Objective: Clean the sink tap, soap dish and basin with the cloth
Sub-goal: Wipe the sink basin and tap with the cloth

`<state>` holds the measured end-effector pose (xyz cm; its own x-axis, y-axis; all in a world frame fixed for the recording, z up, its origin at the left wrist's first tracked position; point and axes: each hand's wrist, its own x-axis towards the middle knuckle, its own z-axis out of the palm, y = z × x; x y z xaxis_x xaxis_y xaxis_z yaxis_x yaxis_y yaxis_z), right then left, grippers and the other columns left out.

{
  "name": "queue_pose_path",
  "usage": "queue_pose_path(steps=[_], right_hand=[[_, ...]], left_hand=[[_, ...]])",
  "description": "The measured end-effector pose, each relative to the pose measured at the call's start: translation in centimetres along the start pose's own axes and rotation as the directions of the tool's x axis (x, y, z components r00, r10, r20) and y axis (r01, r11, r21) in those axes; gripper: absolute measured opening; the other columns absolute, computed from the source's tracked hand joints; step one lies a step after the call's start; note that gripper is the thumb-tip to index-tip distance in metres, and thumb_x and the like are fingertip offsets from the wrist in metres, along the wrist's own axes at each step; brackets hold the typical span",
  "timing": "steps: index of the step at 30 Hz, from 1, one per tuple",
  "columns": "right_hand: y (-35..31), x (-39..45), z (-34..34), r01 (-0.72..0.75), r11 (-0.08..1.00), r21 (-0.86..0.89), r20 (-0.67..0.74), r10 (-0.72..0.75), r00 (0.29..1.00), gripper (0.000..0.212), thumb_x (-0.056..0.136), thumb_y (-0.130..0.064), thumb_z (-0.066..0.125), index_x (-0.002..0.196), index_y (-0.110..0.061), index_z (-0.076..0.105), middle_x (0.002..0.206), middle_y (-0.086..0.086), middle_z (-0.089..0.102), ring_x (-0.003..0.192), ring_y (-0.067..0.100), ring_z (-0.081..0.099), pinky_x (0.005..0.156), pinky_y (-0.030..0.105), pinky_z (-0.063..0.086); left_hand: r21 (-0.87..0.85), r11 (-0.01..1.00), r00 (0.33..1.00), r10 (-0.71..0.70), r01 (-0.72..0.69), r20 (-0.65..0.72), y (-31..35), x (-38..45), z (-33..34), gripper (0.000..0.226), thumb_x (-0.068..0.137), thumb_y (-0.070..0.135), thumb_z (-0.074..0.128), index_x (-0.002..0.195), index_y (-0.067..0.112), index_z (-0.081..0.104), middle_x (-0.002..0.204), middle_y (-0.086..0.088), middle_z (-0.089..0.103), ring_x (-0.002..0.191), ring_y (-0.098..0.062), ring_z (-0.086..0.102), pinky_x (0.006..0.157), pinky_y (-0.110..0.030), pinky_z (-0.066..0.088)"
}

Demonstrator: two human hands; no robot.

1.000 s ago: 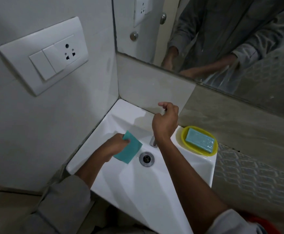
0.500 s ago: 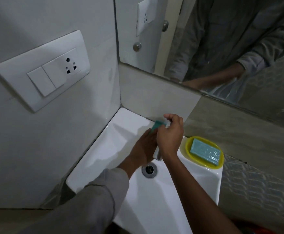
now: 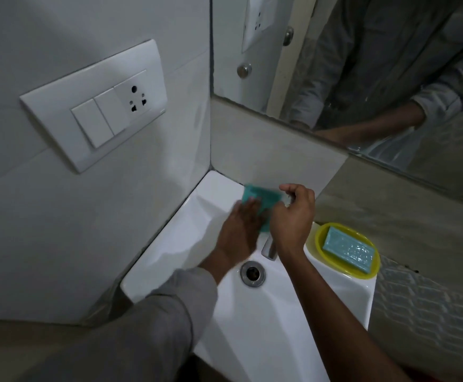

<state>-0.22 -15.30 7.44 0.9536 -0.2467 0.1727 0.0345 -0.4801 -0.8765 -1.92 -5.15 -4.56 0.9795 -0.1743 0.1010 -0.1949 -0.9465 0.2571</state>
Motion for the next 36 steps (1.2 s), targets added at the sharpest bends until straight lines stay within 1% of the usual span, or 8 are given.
queue_pose_path(steps=[4, 6, 10, 13, 19, 28, 31, 36], right_hand=[[0.0, -0.1, -0.4, 0.028, 0.999, -0.024, 0.029, -0.027, 0.999, 0.038, 0.073, 0.004, 0.051, 0.101, -0.018, 0.063, 0.112, -0.001, 0.055, 0.099, 0.017, 0.056, 0.092, 0.038, 0.047], [-0.1, -0.1, -0.4, 0.025, 1.000, -0.017, 0.020, -0.025, 1.000, 0.038, 0.073, 0.004, 0.051, 0.101, -0.017, 0.064, 0.112, 0.000, 0.055, 0.099, 0.018, 0.057, 0.092, 0.040, 0.047], [-0.1, -0.1, -0.3, 0.017, 1.000, -0.019, 0.021, -0.017, 1.000, 0.036, 0.074, 0.004, 0.052, 0.099, -0.020, 0.064, 0.111, -0.002, 0.055, 0.101, 0.018, 0.056, 0.091, 0.037, 0.048], [0.0, 0.1, -0.4, 0.034, 0.999, -0.031, 0.031, -0.033, 0.999, 0.036, 0.074, 0.003, 0.052, 0.099, -0.020, 0.064, 0.111, -0.001, 0.054, 0.101, 0.018, 0.056, 0.091, 0.036, 0.048], [0.2, 0.1, -0.6, 0.043, 0.998, -0.055, 0.060, -0.039, 0.997, 0.034, 0.075, 0.000, 0.050, 0.099, -0.019, 0.064, 0.112, -0.001, 0.054, 0.097, 0.019, 0.056, 0.087, 0.036, 0.048], [0.3, 0.1, -1.6, 0.076, 0.993, -0.088, 0.164, -0.061, 0.985, 0.030, 0.083, -0.006, 0.055, 0.111, -0.018, 0.060, 0.121, 0.004, 0.049, 0.097, 0.015, 0.053, 0.096, 0.040, 0.046], [0.2, -2.1, -3.0, 0.129, 0.992, 0.003, 0.102, -0.129, 0.986, 0.034, 0.089, -0.014, 0.059, 0.122, -0.015, 0.055, 0.134, 0.008, 0.041, 0.110, 0.004, 0.045, 0.101, 0.014, 0.035], [0.0, -9.2, -5.5, 0.387, 0.917, 0.093, 0.007, -0.390, 0.921, 0.031, 0.083, -0.011, 0.056, 0.113, -0.019, 0.058, 0.125, 0.004, 0.045, 0.125, 0.010, 0.042, 0.103, 0.016, 0.030]], left_hand=[[0.128, 0.956, 0.958, -0.245, 0.265, -0.151, -5.9, -0.1, -2.1, 0.062, 0.093, 0.019, 0.040, 0.152, 0.012, 0.021, 0.159, -0.020, 0.014, 0.148, -0.036, 0.010, 0.121, -0.046, -0.001], [0.047, 0.967, 0.957, -0.242, 0.252, -0.158, -4.7, 0.4, -2.2, 0.062, 0.090, 0.016, 0.044, 0.149, 0.006, 0.027, 0.157, -0.024, 0.017, 0.147, -0.040, 0.012, 0.120, -0.049, 0.001], [-0.223, 0.975, 0.994, -0.024, -0.001, -0.107, 0.7, 0.6, -1.1, 0.049, 0.095, 0.011, 0.039, 0.144, 0.003, 0.039, 0.153, -0.018, 0.034, 0.144, -0.035, 0.027, 0.119, -0.049, 0.021], [-0.066, 0.993, 0.990, 0.089, -0.097, -0.109, -1.6, 1.2, -1.2, 0.052, 0.089, 0.009, 0.055, 0.140, 0.000, 0.045, 0.148, -0.019, 0.043, 0.139, -0.037, 0.037, 0.116, -0.049, 0.027], [0.139, 0.973, 0.982, -0.175, 0.184, -0.075, -7.8, 1.9, -2.9, 0.057, 0.101, 0.024, 0.028, 0.151, 0.001, 0.016, 0.160, -0.016, 0.015, 0.149, -0.031, 0.009, 0.122, -0.040, 0.001], [0.215, 0.942, 0.965, -0.259, 0.260, -0.029, -8.0, -3.9, -3.5, 0.061, 0.096, 0.017, 0.034, 0.150, -0.002, 0.011, 0.160, -0.021, 0.008, 0.149, -0.032, 0.009, 0.122, -0.038, 0.004], [0.318, 0.912, 0.956, -0.289, 0.260, 0.048, -7.6, -6.3, -3.5, 0.063, 0.094, 0.016, 0.033, 0.149, -0.005, 0.012, 0.159, -0.024, 0.008, 0.149, -0.034, 0.004, 0.122, -0.040, 0.000], [0.368, 0.894, 0.935, -0.325, 0.255, 0.141, -7.1, -9.8, -4.4, 0.062, 0.094, 0.018, 0.034, 0.149, -0.003, 0.015, 0.161, -0.020, 0.006, 0.149, -0.032, 0.000, 0.121, -0.041, -0.007]])
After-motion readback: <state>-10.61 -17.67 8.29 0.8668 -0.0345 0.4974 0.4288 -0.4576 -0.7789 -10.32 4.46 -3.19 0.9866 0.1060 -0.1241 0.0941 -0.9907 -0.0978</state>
